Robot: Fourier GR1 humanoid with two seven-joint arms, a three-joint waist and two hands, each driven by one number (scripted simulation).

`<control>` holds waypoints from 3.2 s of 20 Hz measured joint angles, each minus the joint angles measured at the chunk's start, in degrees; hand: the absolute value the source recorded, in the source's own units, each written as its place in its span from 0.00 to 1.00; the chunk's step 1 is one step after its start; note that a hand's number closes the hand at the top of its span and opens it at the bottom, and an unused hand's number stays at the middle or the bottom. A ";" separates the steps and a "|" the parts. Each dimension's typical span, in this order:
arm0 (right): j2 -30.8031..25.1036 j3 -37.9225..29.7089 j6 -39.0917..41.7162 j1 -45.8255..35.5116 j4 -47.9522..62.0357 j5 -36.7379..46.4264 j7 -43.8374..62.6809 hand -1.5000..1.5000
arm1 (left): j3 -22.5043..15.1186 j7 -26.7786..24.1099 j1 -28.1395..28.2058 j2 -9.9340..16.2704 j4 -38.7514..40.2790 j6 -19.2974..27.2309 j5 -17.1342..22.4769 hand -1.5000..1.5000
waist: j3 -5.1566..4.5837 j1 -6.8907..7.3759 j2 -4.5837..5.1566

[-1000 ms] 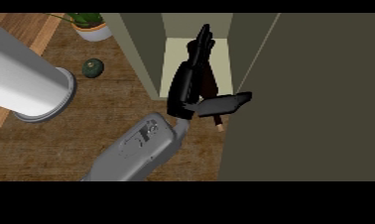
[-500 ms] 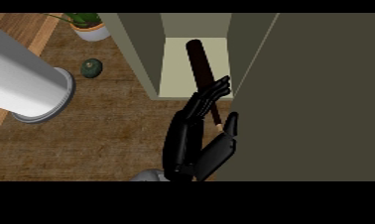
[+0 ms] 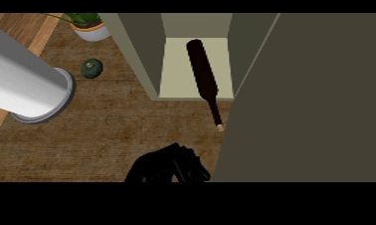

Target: Pick up the wine, place it into the cabinet and close the cabinet

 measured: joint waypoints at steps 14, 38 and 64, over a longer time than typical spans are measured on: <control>7.50 14.97 1.28 -2.61 0.87 -2.41 1.97 1.00 | 13.44 -7.52 18.13 22.14 -14.89 -18.42 11.13 1.00 | 0.13 0.94 0.25; 13.07 30.22 -18.30 -34.14 47.47 1.87 -17.27 1.00 | 48.90 -11.67 33.88 39.99 -5.81 -54.61 35.41 1.00 | 0.06 2.78 0.20; 12.15 23.70 -8.30 -37.80 77.63 0.13 -47.91 1.00 | 57.31 -7.06 33.09 41.58 -5.23 -56.64 41.01 1.00 | -1.25 3.68 -2.47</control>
